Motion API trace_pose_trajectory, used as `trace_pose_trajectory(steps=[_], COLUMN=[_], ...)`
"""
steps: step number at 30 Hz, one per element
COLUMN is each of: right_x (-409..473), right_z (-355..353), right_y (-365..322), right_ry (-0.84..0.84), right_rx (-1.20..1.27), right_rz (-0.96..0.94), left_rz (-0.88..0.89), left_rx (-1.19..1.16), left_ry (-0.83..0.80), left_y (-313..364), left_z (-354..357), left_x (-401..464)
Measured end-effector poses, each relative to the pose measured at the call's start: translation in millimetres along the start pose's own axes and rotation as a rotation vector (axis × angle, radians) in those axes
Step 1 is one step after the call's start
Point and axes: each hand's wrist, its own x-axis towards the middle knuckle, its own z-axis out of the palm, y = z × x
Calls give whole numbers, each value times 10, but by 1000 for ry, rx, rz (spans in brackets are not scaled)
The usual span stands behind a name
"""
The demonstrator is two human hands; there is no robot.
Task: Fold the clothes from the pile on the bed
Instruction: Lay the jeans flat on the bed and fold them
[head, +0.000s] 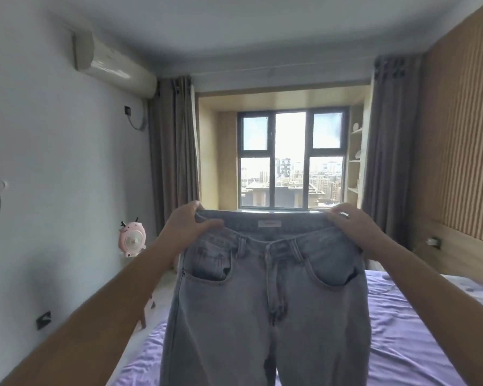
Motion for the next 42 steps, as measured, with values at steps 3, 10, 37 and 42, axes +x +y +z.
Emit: trace_pose_trajectory(steps=[3, 10, 37, 42], right_x=[-248, -670, -2123, -2151], right_z=[-306, -731, -711, -752], right_y=[-363, -714, -1693, -1929], right_ry=[-127, -223, -36, -324], right_rx=[96, -64, 101, 107], right_rz=[-90, -132, 244, 51], left_rz=[15, -16, -166, -9], left_rx=[122, 73, -604, -670], left_ry=[77, 77, -18, -145], left_y=[140, 394, 1608, 2029], left_z=[-200, -421, -364, -308], left_x=[80, -49, -1506, -1632])
